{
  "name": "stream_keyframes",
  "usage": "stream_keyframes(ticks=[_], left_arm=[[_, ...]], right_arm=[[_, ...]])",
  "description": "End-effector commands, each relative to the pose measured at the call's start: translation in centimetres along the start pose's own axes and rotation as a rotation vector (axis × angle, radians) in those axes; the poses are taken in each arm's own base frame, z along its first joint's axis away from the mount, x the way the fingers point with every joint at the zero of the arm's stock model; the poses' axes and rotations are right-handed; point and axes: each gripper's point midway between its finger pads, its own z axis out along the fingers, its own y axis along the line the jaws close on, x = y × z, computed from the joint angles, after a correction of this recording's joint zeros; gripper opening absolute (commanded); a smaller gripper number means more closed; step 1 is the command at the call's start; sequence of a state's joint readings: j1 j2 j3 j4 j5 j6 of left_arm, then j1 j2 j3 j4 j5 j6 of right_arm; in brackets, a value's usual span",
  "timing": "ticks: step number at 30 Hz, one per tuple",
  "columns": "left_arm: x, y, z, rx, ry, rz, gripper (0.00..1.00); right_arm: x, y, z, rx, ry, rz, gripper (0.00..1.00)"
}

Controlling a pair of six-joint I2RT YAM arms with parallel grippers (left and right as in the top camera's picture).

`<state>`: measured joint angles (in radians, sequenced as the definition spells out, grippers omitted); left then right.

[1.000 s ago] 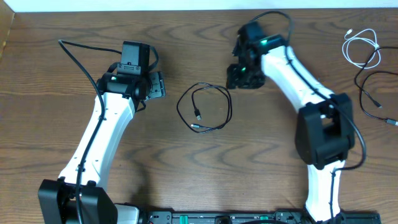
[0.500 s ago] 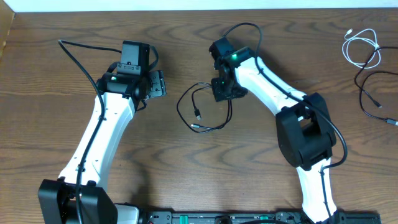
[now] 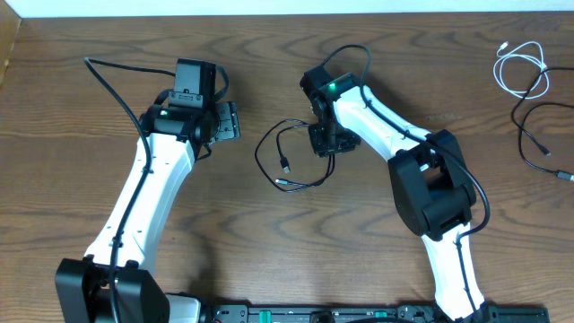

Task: Untangle cables

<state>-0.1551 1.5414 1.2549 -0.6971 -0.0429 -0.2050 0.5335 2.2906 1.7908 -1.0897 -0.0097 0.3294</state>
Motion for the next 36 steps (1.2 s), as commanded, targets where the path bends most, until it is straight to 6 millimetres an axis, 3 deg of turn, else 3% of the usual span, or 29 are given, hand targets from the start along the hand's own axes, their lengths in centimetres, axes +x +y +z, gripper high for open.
stream_keyframes(ticks=[1,7,12,15,17,18,22,26,29,30,31,32,36], left_arm=[[-0.1,0.0,0.1,0.003,0.005,0.004,0.73],[0.0,0.0,0.1,0.003,0.005,0.004,0.73],[0.0,-0.1,0.1,0.007,0.006,0.004,0.73],[0.0,-0.1,0.1,0.01,0.007,-0.001,0.73],[0.1,-0.6,0.1,0.035,0.013,-0.001,0.73],[0.1,-0.7,0.1,0.044,0.016,0.0,0.73],[0.2,-0.9,0.1,0.054,0.019,0.0,0.73],[0.2,-0.9,0.1,0.054,0.018,0.0,0.73],[0.2,-0.9,0.1,0.054,0.019,0.0,0.73],[0.2,-0.9,0.1,0.054,0.019,0.0,0.73],[0.2,-0.9,0.1,0.054,0.019,0.0,0.73],[0.2,-0.9,0.1,0.054,0.019,0.0,0.73],[0.2,-0.9,0.1,0.054,0.019,0.0,0.73]], right_arm=[[1.0,-2.3,0.5,0.111,0.03,0.013,0.37],[2.7,-5.5,2.6,0.181,0.085,0.055,0.34],[4.6,-7.3,4.8,0.098,0.165,0.138,0.27],[4.9,-8.3,5.3,0.034,0.187,0.196,0.19],[4.5,-8.9,5.5,-0.006,0.184,0.233,0.04],[4.1,-9.0,5.5,-0.025,0.173,0.245,0.01],[3.3,-8.4,4.7,-0.124,0.165,0.167,0.01],[1.3,-7.6,0.9,-0.206,0.099,0.101,0.01],[-1.3,-4.4,-5.8,-0.466,-0.059,-0.025,0.01],[-1.8,-3.4,-8.3,-0.55,-0.112,-0.067,0.01],[-2.1,-2.3,-12.0,-0.662,-0.193,-0.136,0.01],[-2.2,-1.9,-14.1,-0.714,-0.239,-0.169,0.01],[-1.6,-1.9,-19.8,-0.816,-0.362,-0.225,0.01]])
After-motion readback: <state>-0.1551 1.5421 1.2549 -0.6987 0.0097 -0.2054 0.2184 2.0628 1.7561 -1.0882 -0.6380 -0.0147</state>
